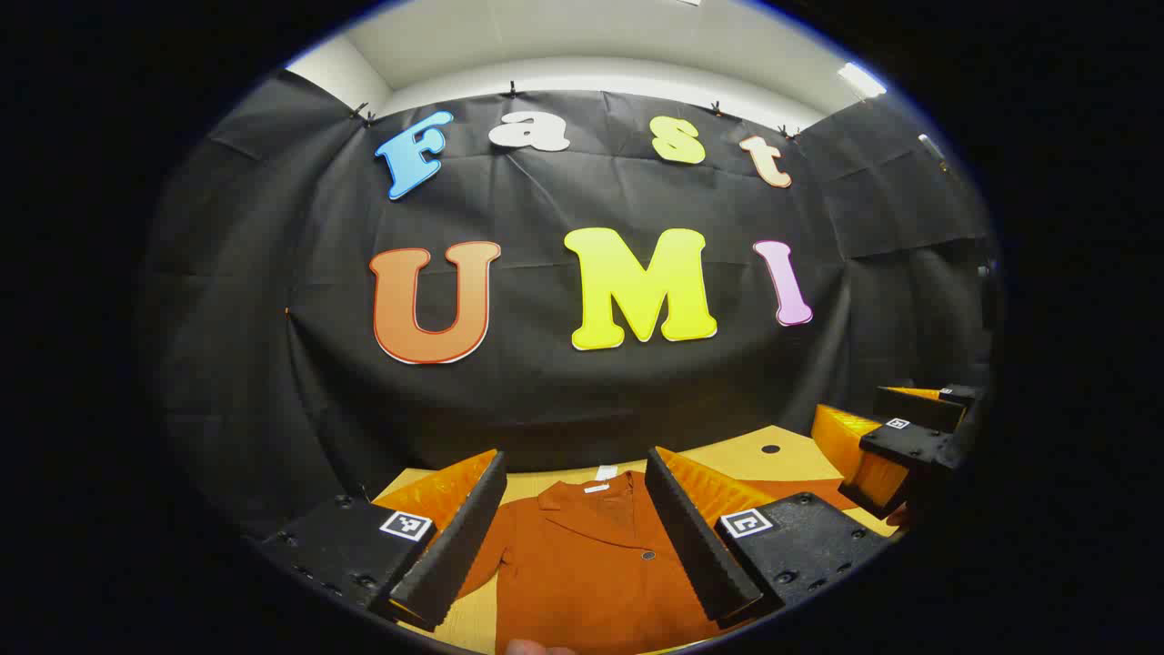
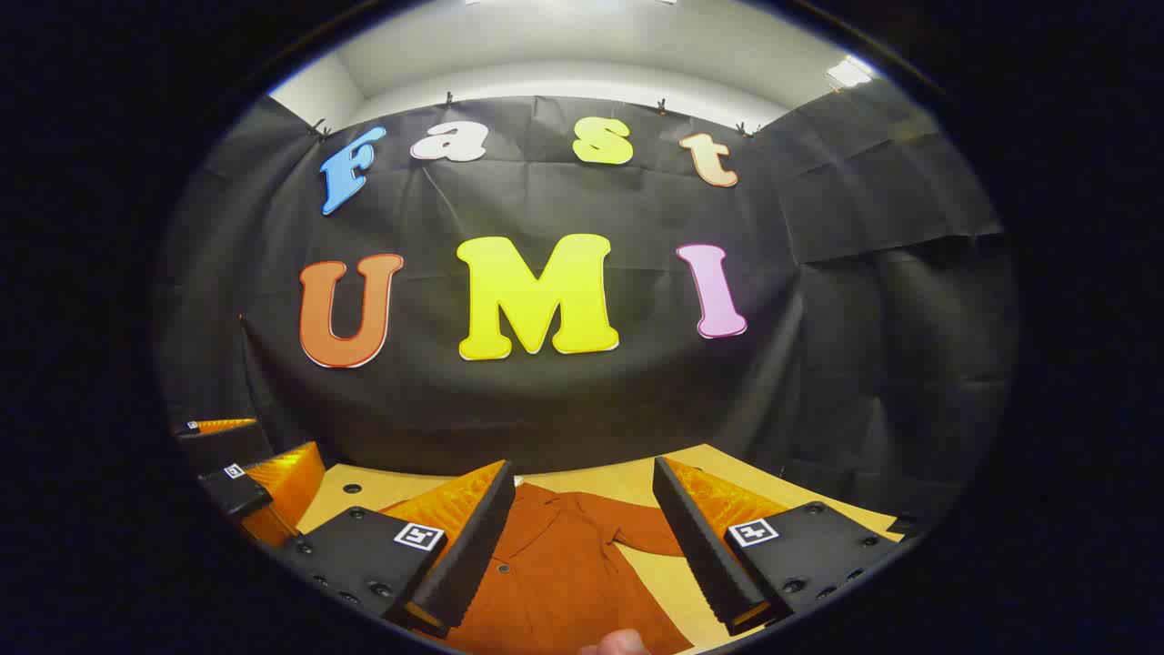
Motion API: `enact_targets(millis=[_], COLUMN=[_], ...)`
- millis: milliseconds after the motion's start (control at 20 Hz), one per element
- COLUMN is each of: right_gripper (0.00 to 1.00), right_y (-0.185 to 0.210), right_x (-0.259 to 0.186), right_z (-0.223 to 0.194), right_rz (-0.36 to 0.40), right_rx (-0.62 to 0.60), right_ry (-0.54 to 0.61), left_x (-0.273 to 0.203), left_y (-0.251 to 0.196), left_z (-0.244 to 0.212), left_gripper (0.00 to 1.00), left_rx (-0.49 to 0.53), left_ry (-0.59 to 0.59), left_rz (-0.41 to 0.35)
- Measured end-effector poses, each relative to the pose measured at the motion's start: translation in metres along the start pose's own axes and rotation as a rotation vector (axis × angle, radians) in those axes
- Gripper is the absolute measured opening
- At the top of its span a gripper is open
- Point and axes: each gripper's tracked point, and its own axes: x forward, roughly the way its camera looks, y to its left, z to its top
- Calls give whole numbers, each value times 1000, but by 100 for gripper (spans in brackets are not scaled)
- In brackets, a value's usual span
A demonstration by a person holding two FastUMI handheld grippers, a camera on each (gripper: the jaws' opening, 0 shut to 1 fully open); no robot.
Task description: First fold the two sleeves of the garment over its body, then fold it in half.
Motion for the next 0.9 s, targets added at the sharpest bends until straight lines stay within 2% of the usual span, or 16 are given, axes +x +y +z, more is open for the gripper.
enact_targets(millis=[50,350,450,500,600,650,800,900], right_gripper=[97,97,94,97,94,97,97,97], right_y=[3,10,10,13,24,28,30,36], right_x=[-1,-2,0,1,-1,-2,-5,-1], right_z=[3,10,15,18,20,21,32,44], right_rz=[11,40,43,57,105,119,138,166], right_rx=[2,5,-26,-34,-30,-30,-46,-60], right_ry=[-9,-46,-65,-72,-84,-87,-108,-128], left_x=[0,-1,0,0,0,-1,4,9], left_y=[0,8,10,14,18,16,16,15], left_z=[-1,10,11,13,15,20,33,30], left_gripper=[99,99,99,99,99,99,99,99], left_rx=[0,-11,-27,-32,-56,-69,-42,-28], left_ry=[1,-41,-49,-51,-43,-56,-93,-76], left_rz=[2,19,24,32,47,42,56,63])
